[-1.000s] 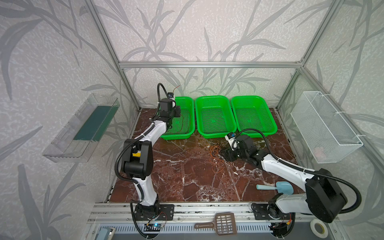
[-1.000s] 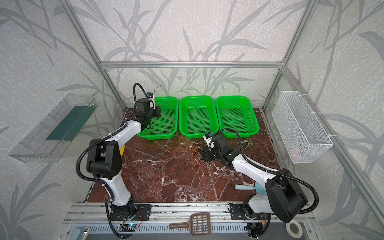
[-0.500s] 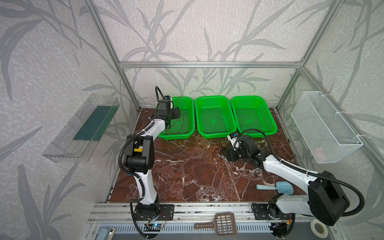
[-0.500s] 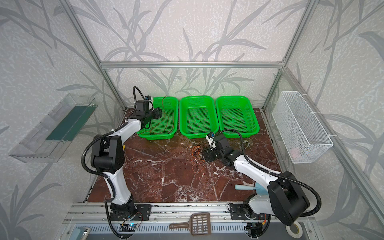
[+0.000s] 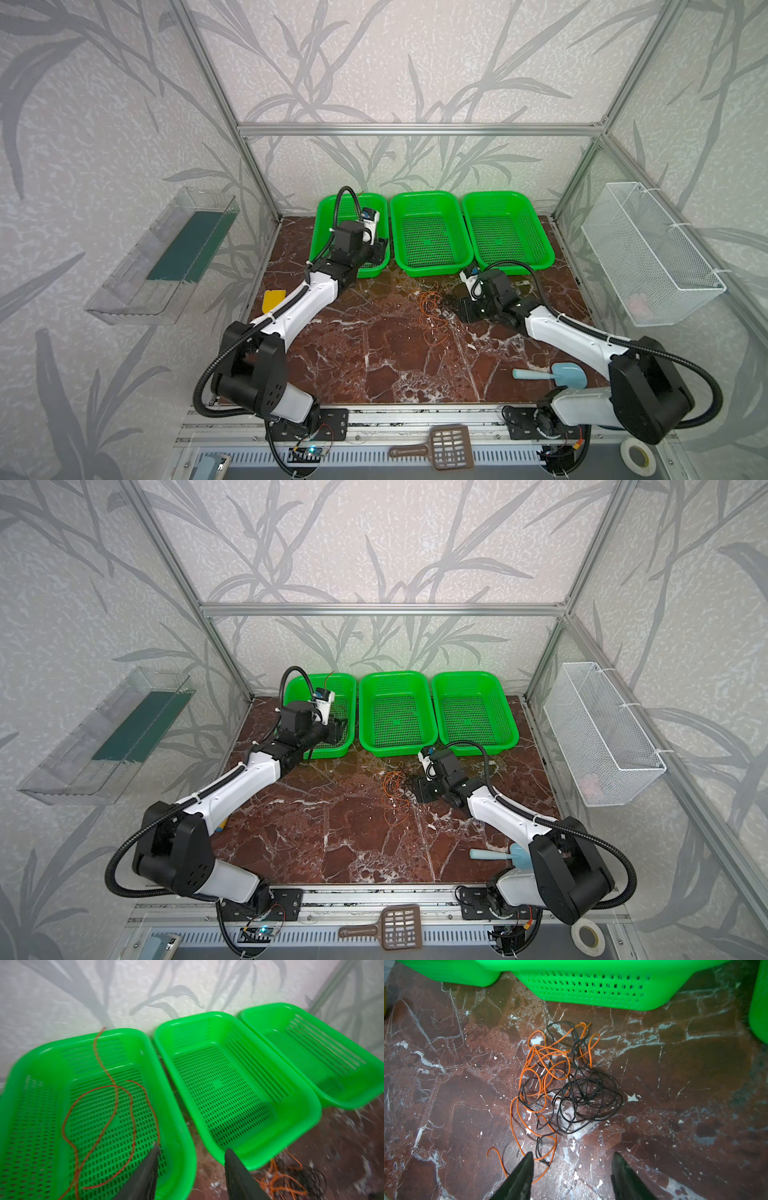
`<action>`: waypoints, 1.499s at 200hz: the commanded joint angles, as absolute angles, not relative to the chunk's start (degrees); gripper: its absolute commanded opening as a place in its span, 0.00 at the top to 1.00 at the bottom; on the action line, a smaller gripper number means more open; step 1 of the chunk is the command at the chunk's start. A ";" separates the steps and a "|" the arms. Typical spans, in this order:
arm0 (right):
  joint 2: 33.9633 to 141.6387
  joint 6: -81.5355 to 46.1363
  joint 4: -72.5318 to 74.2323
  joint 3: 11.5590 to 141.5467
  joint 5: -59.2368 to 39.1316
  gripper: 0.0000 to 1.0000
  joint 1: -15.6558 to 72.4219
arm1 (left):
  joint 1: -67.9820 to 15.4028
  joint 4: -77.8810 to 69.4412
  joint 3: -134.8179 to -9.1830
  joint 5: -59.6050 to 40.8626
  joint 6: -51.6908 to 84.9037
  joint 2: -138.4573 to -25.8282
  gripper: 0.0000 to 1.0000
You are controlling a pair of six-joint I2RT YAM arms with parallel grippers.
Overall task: Untangle the cables
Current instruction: 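Move the left gripper back to the orange and black wire pile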
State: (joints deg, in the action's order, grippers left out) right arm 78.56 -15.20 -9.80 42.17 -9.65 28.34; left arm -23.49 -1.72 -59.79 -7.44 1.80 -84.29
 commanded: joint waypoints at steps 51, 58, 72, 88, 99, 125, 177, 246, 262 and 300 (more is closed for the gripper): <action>78.46 -17.56 -13.00 44.09 -13.65 0.45 26.71 | -37.04 -5.88 -45.59 -18.72 -4.76 -84.21 0.54; 78.03 -17.66 -13.01 43.79 -14.04 0.45 26.72 | -37.88 -7.96 -44.09 -20.09 -4.93 -84.50 0.55; 77.16 -17.93 -12.94 43.03 -14.63 0.45 26.72 | -39.63 -12.15 -41.45 -21.55 -5.56 -84.71 0.55; 76.27 -18.28 -12.60 42.14 -15.14 0.45 26.72 | -41.31 -15.36 -39.87 -22.86 -6.54 -85.81 0.53; 75.87 -18.45 -12.35 41.65 -15.64 0.45 26.72 | -42.28 -15.84 -39.68 -23.86 -7.10 -87.35 0.52; 75.28 -18.68 -12.16 41.06 -16.52 0.45 26.70 | -44.82 -16.88 -39.75 -22.78 -7.98 -90.37 0.49; 73.70 -18.77 -12.47 40.08 -16.88 0.46 26.67 | -45.55 -21.07 -39.71 -20.74 -5.70 -94.60 0.46; 72.69 -18.76 -12.26 38.84 -16.79 0.51 26.66 | -46.19 -19.91 -40.08 -17.95 -5.88 -96.78 0.68; 72.51 -18.90 -11.92 38.39 -16.71 0.52 26.72 | -46.31 -19.49 -40.08 -18.53 -5.89 -96.76 0.74; 72.42 -19.27 -11.04 37.81 -16.69 0.54 26.67 | -46.98 -17.90 -40.16 -18.46 -6.24 -96.31 0.90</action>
